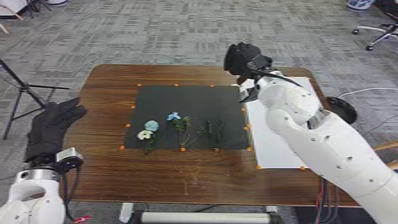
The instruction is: Arrange flowers
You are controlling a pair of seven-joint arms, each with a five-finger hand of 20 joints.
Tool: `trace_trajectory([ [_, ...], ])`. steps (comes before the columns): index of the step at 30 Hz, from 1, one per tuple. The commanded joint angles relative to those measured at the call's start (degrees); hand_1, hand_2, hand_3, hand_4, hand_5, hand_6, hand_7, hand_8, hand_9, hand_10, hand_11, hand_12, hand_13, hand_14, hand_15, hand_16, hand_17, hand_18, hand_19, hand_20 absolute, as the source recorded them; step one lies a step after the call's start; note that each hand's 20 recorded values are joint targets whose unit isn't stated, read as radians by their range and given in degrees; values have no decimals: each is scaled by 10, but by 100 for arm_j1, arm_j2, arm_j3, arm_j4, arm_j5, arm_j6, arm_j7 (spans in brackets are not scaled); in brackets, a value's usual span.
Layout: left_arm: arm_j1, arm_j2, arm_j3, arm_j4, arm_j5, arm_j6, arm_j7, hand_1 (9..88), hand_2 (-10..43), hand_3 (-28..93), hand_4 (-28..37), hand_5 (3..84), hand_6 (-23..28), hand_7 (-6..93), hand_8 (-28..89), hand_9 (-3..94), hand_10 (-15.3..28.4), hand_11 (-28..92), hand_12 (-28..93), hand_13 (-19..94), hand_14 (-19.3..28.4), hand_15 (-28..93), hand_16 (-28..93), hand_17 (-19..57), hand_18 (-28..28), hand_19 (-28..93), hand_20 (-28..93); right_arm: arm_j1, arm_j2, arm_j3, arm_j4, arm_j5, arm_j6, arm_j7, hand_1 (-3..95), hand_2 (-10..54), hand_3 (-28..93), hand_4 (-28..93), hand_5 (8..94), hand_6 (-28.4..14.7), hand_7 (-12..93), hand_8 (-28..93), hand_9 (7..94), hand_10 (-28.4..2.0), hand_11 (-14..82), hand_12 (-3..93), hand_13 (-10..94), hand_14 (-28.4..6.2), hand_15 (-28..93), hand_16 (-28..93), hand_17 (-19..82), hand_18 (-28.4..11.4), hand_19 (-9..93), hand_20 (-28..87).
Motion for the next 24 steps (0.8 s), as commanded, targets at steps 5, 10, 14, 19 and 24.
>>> trace_trajectory([
  [5,7,-50,3,-17,-18,-33,50,178,115,675,-283,520,33,167,-64,500,153,256,163,396,190,231,20,67,128,115,177,-422,-1283,-471,429,-489,-622,-258,668,-84,569,-144,775,-16,151,86,805,-125,54,329,784,-59,420,417,421,-184,730,570],
  [10,-11,-45,29,-3,-24,-29,41,178,115,675,-283,521,32,167,-64,500,153,256,163,397,190,231,21,67,128,114,177,-462,-1366,-426,586,-628,-707,-295,667,-86,569,-141,777,-16,149,85,809,-126,53,328,787,-60,420,415,422,-183,730,570],
  [14,-5,-43,49,-3,-24,-37,21,179,115,674,-283,521,32,168,-64,500,153,255,163,397,189,231,21,67,128,114,177,-530,-1377,-419,637,-735,-803,-310,665,-88,572,-140,779,-15,148,85,810,-126,52,327,790,-60,422,414,422,-186,732,571],
  [19,-26,-28,77,3,-15,-46,-11,178,115,675,-283,521,31,168,-64,500,153,256,163,396,190,231,21,66,128,114,177,-641,-1375,-395,696,-906,-1071,-324,664,-88,571,-141,779,-14,147,87,811,-124,52,327,791,-63,429,412,421,-191,738,575],
  [24,-70,8,97,21,-7,-44,-47,178,115,673,-283,520,31,169,-65,500,153,255,163,396,190,230,21,66,128,114,178,-711,-1416,-305,772,-960,-1201,-338,662,-87,569,-140,778,-12,146,87,812,-124,51,326,790,-66,438,406,419,-194,743,577],
])
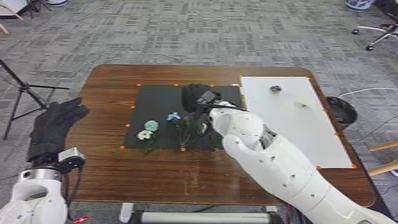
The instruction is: Arrange flowers
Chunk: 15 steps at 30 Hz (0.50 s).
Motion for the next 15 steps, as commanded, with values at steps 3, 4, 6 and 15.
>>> trace_trajectory([
  [3,-59,20,51,22,-3,-39,-77,178,115,674,-283,521,31,169,-65,499,153,256,164,397,189,231,21,66,128,115,177,-140,-34,127,102,-150,-288,-56,655,-85,569,-137,775,-11,146,87,809,-124,49,326,789,-68,442,401,419,-194,743,577],
  [4,-54,18,47,23,-7,-49,-83,178,115,675,-283,521,31,169,-65,500,153,255,163,397,190,231,21,66,128,115,177,-128,-29,122,97,-108,-283,-42,645,-86,568,-134,774,-11,148,86,807,-124,48,326,788,-70,453,381,419,-195,744,575],
  [6,-65,23,58,31,-5,-59,-87,178,115,674,-283,520,31,169,-64,499,153,255,163,397,190,231,21,65,129,115,178,-115,-10,119,64,-105,-280,-11,629,-89,564,-127,772,-11,150,83,800,-124,56,316,785,-74,470,345,419,-197,745,573],
  [15,-67,30,33,28,1,-77,-115,178,114,674,-283,521,30,168,-64,499,153,255,164,395,190,230,21,64,129,115,177,-42,53,86,-36,46,-246,197,517,-95,596,-121,676,0,127,25,730,-141,155,181,771,-85,500,316,405,-211,757,576],
])
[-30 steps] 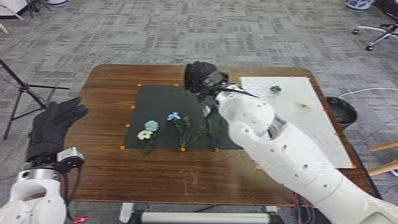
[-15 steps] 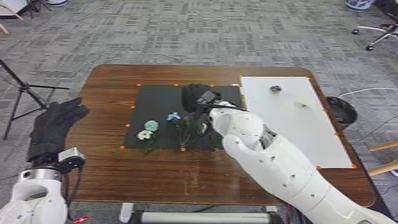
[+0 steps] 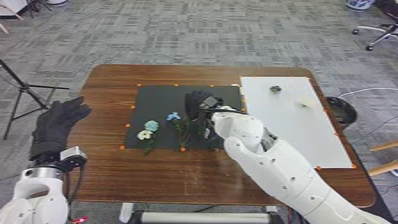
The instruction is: Arrange flowers
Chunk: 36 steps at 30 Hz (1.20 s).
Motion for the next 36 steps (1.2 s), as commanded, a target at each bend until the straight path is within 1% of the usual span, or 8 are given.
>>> trace_trajectory([
  [1,1,13,-14,0,-4,-63,-54,178,115,675,-283,521,30,168,-65,500,153,255,163,395,190,230,22,64,129,115,177,108,56,-13,-115,66,62,174,493,-95,615,-124,666,1,124,-3,728,-142,157,174,770,-87,503,316,404,-211,759,576],
  [3,-13,12,-3,9,-4,-63,-44,178,114,675,-283,521,30,168,-64,500,152,255,163,393,190,229,22,63,129,115,177,154,65,-45,-116,127,156,219,446,-95,631,-125,646,4,122,-76,721,-149,149,168,767,-92,508,316,401,-215,762,577],
  [9,-23,8,12,5,1,-72,-23,178,114,675,-283,520,29,167,-64,499,152,255,164,393,190,227,23,62,129,115,176,268,81,-45,-160,396,276,219,376,-95,613,-111,612,-3,108,-85,727,-160,132,159,773,-98,515,309,401,-228,779,579],
  [16,-19,-3,-3,3,-5,-82,-14,177,113,676,-283,521,27,168,-64,499,152,255,164,393,190,227,23,62,130,115,176,377,190,75,-277,645,579,201,292,-62,615,-106,590,-14,90,-77,726,-166,126,160,772,-105,518,308,394,-234,791,572],
  [25,48,-24,-50,-45,1,-46,9,177,113,675,-283,521,28,167,-64,499,152,255,164,393,190,229,24,61,130,114,175,374,999,858,-539,760,877,648,269,-56,632,-112,546,-29,79,-66,580,-178,80,162,666,-152,480,287,317,-238,713,543],
  [30,107,-35,-78,-71,-12,-18,7,177,114,675,-283,521,27,167,-65,499,152,255,164,392,190,228,24,61,130,114,175,137,1485,1559,-372,532,1091,864,278,-80,652,-116,503,-41,74,-60,495,-183,62,166,625,-164,485,278,303,-241,711,541],
  [33,138,-37,-89,-88,-18,1,14,176,113,676,-283,521,27,168,-64,499,152,254,164,392,190,228,24,61,130,114,175,35,1648,1955,-134,301,731,1046,289,-92,659,-118,476,-45,69,-56,457,-186,55,169,613,-164,491,269,298,-242,714,539],
  [36,110,-44,-81,-74,3,-57,14,177,114,675,-283,521,27,168,-64,499,153,255,163,392,190,228,24,61,130,115,176,-194,1750,2352,-17,183,392,1262,290,-95,662,-121,449,-50,62,-54,430,-191,46,167,604,-165,491,265,294,-244,714,538],
])
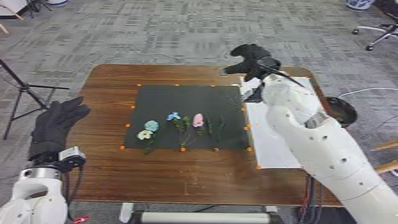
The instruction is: Arrange flowers
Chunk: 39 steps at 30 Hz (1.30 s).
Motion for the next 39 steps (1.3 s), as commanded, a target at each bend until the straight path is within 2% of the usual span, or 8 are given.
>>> trace_trajectory([
  [1,67,-51,-37,-49,4,-50,8,177,113,675,-283,522,27,168,-64,499,153,255,163,392,190,228,25,61,130,115,175,-421,702,1022,498,-507,-569,561,290,-95,663,-122,445,-51,61,-54,424,-193,45,166,604,-165,491,265,294,-244,714,538],
  [4,110,-61,-58,-72,4,-27,10,179,113,675,-283,522,27,168,-65,499,153,255,164,392,190,229,25,61,130,115,175,-659,643,1295,561,-669,-769,599,305,-95,661,-125,445,-53,61,-51,423,-192,46,165,604,-165,493,262,294,-244,715,536],
  [12,75,-61,-58,-68,29,-106,-3,186,107,677,-283,521,29,166,-64,500,152,255,164,392,190,229,25,61,130,114,174,-1107,600,1620,627,-1005,-1123,550,324,-95,671,-132,464,-48,72,-54,451,-185,54,165,617,-159,498,258,296,-241,714,530],
  [23,113,-47,-93,-94,25,-101,-62,189,106,675,-283,520,29,167,-64,500,152,255,164,392,191,229,24,61,129,113,174,-1512,646,1684,682,-1348,-1596,457,340,-95,662,-135,516,-38,90,-59,566,-170,102,181,669,-143,537,270,324,-240,737,538],
  [28,126,-48,-94,-103,25,-97,-78,189,106,674,-283,522,29,167,-64,500,153,255,163,392,191,229,24,61,129,113,175,-1559,730,1534,720,-1401,-1247,405,423,-82,659,-151,624,-19,128,-76,676,-148,150,177,716,-119,555,279,363,-232,768,547],
  [30,146,-53,-96,-118,19,-85,-77,190,106,673,-283,522,29,168,-64,500,152,255,163,392,190,229,24,61,129,113,175,-1507,839,1418,697,-1342,-922,380,476,-67,613,-159,672,-21,131,8,720,-146,164,175,738,-111,553,290,378,-231,778,550],
  [34,145,-20,-107,-118,20,-85,-80,190,107,672,-283,522,28,168,-64,500,152,255,163,392,190,229,24,61,129,113,175,-1196,1067,1179,507,-1081,-290,372,582,-32,521,-143,768,-10,143,79,797,-141,181,191,778,-95,561,308,412,-229,808,557],
  [39,92,19,-79,-88,24,-99,-114,189,107,673,-283,521,30,167,-64,500,153,255,164,393,190,230,24,61,129,113,175,-587,1219,678,55,-564,340,291,599,-31,511,-135,787,-10,144,86,816,-139,169,217,791,-89,576,313,424,-227,828,560],
])
